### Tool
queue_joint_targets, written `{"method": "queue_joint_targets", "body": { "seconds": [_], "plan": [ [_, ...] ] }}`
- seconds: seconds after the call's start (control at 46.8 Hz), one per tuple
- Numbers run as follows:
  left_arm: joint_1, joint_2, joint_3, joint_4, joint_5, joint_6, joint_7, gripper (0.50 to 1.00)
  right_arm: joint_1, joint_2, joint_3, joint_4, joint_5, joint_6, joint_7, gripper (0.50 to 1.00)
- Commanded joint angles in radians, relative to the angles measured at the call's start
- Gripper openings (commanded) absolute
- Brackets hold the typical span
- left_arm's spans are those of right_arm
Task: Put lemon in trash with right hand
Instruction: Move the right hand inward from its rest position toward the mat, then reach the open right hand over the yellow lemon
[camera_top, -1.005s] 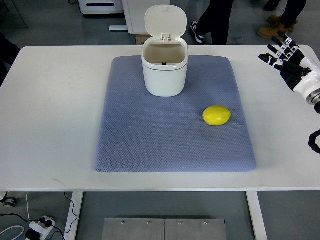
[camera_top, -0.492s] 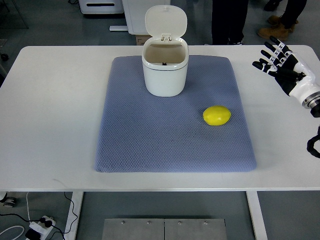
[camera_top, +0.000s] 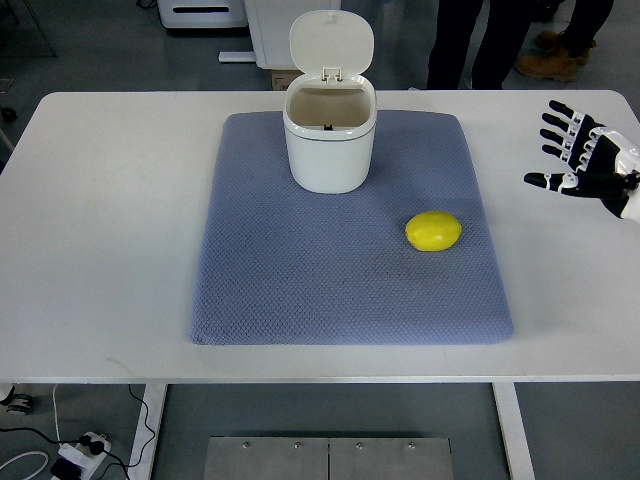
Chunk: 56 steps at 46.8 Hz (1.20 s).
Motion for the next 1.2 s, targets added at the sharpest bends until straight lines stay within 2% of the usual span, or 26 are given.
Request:
{"method": "queue_joint_targets", "body": {
  "seconds": [0.0, 0.214, 0.428, 0.599, 0.856, 1.005, 1.176],
  "plan": [
    [0.000, 0.000, 0.001, 0.000, 0.000, 0.001, 0.000, 1.000, 0.003, -0.022, -0.022, 0.001, -0.048, -0.003, 0.001, 1.000],
    [0.000, 0.000, 0.001, 0.000, 0.000, -0.001, 0.000, 1.000, 0.035, -0.053, -0.097, 0.015, -0.176, -0.008, 0.001, 1.000],
    [0.000, 0.000, 0.001, 0.000, 0.000, 0.001, 0.001, 1.000, 0.207, -0.055, -0.333, 0.020, -0.230, -0.013, 0.001, 1.000],
    [0.000, 0.000, 0.001, 0.000, 0.000, 0.001, 0.000, 1.000, 0.319, -0.038, -0.433, 0.018, -0.225, -0.034, -0.010, 1.000],
    [0.000, 0.000, 0.001, 0.000, 0.000, 0.001, 0.001, 1.000, 0.370, 0.014, -0.509, 0.017, -0.257, -0.040, -0.001, 1.000],
    [0.000, 0.000, 0.001, 0.000, 0.000, 0.001, 0.000, 1.000, 0.434, 0.076, -0.650, 0.010, -0.302, -0.126, -0.001, 1.000],
    [0.000, 0.000, 0.001, 0.000, 0.000, 0.001, 0.001, 1.000, 0.508, 0.146, -0.750, -0.031, -0.303, -0.187, -0.001, 1.000]
  ]
}}
